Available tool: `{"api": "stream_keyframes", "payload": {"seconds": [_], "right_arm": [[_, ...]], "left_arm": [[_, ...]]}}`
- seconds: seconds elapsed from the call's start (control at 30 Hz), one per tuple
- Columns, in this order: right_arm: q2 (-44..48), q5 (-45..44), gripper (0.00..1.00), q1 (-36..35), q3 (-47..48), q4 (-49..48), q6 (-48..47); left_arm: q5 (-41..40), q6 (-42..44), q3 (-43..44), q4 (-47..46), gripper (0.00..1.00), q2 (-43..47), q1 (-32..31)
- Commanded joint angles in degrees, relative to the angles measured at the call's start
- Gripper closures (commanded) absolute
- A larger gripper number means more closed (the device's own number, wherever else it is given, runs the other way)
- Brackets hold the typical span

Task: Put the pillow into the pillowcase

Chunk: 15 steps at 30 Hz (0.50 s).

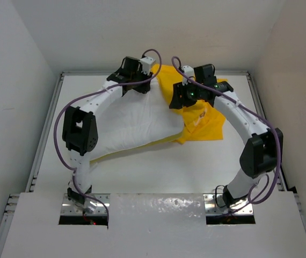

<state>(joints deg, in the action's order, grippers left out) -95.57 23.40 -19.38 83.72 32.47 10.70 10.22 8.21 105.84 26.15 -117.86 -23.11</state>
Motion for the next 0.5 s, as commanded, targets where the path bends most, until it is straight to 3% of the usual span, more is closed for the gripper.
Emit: {"api": "stream_keyframes", "payload": {"seconds": [0.0,0.03,0.07,0.17,0.23,0.27,0.3,0.33,0.37,0.4,0.43,0.47], "right_arm": [[-2.77,3.94,0.36,-0.57,5.30,2.78,-1.56],[-3.30,2.20,0.05,-0.57,7.40,2.78,-0.95],[-3.22,-0.26,0.01,-0.57,8.12,2.51,-0.33],[0.62,-9.40,0.01,1.26,6.47,0.24,-0.42],[3.36,-12.14,0.01,3.54,1.02,-3.26,1.86],[5.72,-11.89,0.07,6.08,-1.17,-4.68,2.91],[6.62,-10.93,0.25,7.24,-5.28,-5.74,4.49],[7.32,-10.13,0.87,7.94,-7.24,-7.49,4.77],[8.46,-11.34,1.00,7.86,-9.17,-8.12,4.33],[8.73,-12.14,1.00,6.99,-12.85,-9.43,3.46],[8.82,-13.37,1.00,6.98,-14.01,-9.53,2.32],[8.82,-15.12,1.00,5.24,-14.98,-9.35,1.26]], "left_arm": [[6.47,1.55,-1.69,-9.70,0.46,1.15,0.44],[7.26,2.77,-1.08,-9.80,0.35,0.62,0.44],[7.79,3.65,-0.55,-9.54,0.16,-0.17,0.61],[8.59,7.96,2.78,-7.35,0.02,0.26,2.45],[11.38,8.58,5.85,-6.99,0.00,1.14,5.25],[12.88,8.75,7.35,-6.64,0.00,1.23,6.14],[14.46,9.19,11.28,-4.38,0.00,1.15,6.93],[16.57,12.50,13.58,-2.09,0.00,0.88,7.20],[18.15,15.14,15.52,3.93,0.06,1.14,7.03],[25.83,25.35,18.58,8.61,0.74,1.58,6.51],[28.60,34.07,20.18,15.87,0.98,1.93,5.63],[28.98,42.16,21.24,31.26,1.00,2.46,4.23]]}}
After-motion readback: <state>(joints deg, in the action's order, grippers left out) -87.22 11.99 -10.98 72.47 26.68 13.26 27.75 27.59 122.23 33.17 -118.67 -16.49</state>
